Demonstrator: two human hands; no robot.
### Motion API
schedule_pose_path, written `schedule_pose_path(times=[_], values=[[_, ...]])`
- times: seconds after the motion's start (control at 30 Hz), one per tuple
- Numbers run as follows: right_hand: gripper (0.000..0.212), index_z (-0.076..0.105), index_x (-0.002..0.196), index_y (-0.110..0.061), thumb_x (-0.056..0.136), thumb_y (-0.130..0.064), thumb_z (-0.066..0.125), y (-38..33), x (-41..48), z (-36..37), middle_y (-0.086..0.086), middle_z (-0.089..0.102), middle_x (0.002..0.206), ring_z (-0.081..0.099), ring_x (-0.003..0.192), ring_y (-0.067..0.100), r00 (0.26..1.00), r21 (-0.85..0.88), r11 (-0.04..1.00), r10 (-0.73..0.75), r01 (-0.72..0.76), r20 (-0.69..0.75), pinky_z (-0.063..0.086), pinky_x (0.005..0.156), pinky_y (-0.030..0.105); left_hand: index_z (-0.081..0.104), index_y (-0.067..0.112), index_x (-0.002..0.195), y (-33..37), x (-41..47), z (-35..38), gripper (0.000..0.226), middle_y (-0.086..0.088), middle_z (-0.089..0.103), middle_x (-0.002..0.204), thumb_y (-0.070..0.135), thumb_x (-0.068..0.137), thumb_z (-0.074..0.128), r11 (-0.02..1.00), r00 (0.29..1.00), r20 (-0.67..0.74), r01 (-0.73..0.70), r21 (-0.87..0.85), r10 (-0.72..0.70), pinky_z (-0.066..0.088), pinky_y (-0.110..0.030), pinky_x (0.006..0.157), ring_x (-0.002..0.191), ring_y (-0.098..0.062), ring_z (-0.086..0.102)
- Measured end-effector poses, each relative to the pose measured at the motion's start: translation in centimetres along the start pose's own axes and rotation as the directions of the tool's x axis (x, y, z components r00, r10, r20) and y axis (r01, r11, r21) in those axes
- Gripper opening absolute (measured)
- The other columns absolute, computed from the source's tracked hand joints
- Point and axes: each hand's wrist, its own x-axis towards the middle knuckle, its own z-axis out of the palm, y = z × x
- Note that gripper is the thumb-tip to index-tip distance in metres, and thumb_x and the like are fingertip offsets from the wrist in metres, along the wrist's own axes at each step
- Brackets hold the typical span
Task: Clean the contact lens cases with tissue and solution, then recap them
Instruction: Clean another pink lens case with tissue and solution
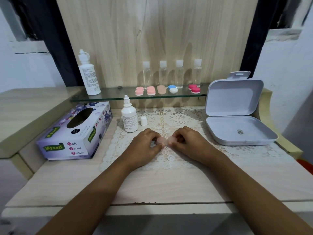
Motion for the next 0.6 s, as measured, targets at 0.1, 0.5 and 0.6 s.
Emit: schedule_pose_path(times=[0.1,0.5,0.6], values=[[0.035,0.055,0.122,-0.021,0.088,-0.030,0.058,0.04,-0.08,-0.14,-0.001,0.052,0.110,0.053,0.099,0.012,0.999,0.013,1.000,-0.009,0.008,0.052,0.042,0.093,0.028,0.063,0.017,0.104,0.05,-0.02,-0.05,0.022,0.009,0.054,0.101,0.032,0.087,0.062,1.000,1.000,-0.006,-0.001,-0.005,0.001,0.040,-0.019,0.085,0.096,-0.006,0.052],[0.027,0.060,0.108,-0.019,0.084,-0.032,0.064,-0.04,-0.20,-0.18,-0.006,0.049,0.097,0.052,0.092,0.011,0.998,-0.015,0.999,-0.041,0.041,0.041,0.044,0.088,0.027,0.062,0.016,0.106,0.23,-0.07,-0.14,0.023,0.009,0.053,0.101,0.031,0.088,0.061,1.000,1.000,-0.007,0.002,-0.002,-0.002,0.040,-0.020,0.086,0.096,-0.007,0.051],[0.029,0.060,0.113,-0.021,0.086,-0.030,0.061,-0.06,-0.24,-0.23,-0.005,0.050,0.100,0.052,0.095,0.012,0.998,-0.002,0.999,-0.047,0.047,0.047,0.043,0.091,0.029,0.062,0.017,0.105,0.31,-0.08,-0.18,0.023,0.009,0.053,0.101,0.031,0.088,0.061,1.000,1.000,-0.005,0.006,-0.006,-0.006,0.039,-0.018,0.085,0.095,-0.006,0.051]])
